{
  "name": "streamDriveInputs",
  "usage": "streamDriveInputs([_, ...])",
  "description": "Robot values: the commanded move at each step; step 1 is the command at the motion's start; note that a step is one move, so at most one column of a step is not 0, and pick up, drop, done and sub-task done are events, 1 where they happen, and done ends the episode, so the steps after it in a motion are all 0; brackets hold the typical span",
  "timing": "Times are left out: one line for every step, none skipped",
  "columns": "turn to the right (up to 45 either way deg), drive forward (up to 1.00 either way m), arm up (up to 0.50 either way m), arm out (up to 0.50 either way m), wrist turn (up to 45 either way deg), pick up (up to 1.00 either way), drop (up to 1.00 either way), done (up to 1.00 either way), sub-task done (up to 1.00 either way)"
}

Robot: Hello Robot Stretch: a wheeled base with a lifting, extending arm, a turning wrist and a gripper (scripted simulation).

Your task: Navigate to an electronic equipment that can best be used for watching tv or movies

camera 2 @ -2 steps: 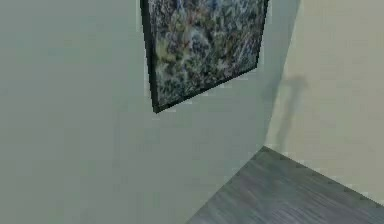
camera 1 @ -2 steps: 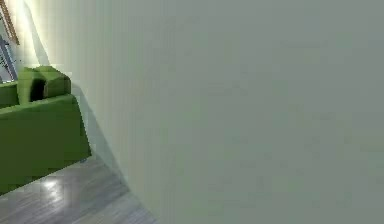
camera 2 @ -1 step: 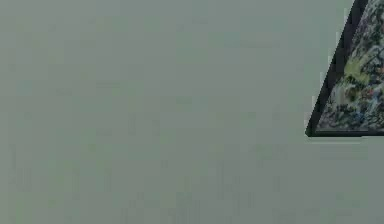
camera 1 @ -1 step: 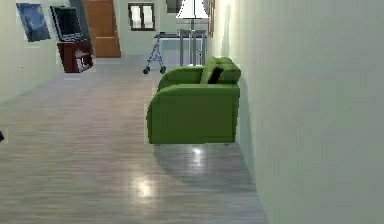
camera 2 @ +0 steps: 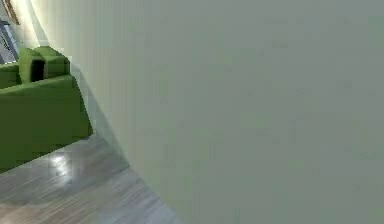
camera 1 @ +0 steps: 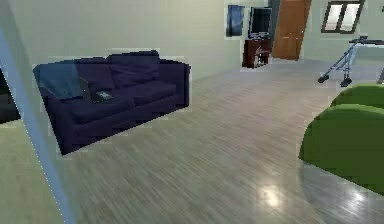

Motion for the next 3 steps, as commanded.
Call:
streamDriveInputs([-42.0,0.00,0.00,0.00,0.0,0.00,0.00,0.00,0.00])
streamDriveInputs([0.0,0.05,0.00,0.00,0.0,0.00,0.00,0.00,0.00])
streamDriveInputs([45.0,0.00,0.00,0.00,0.0,0.00,0.00,0.00,0.00])
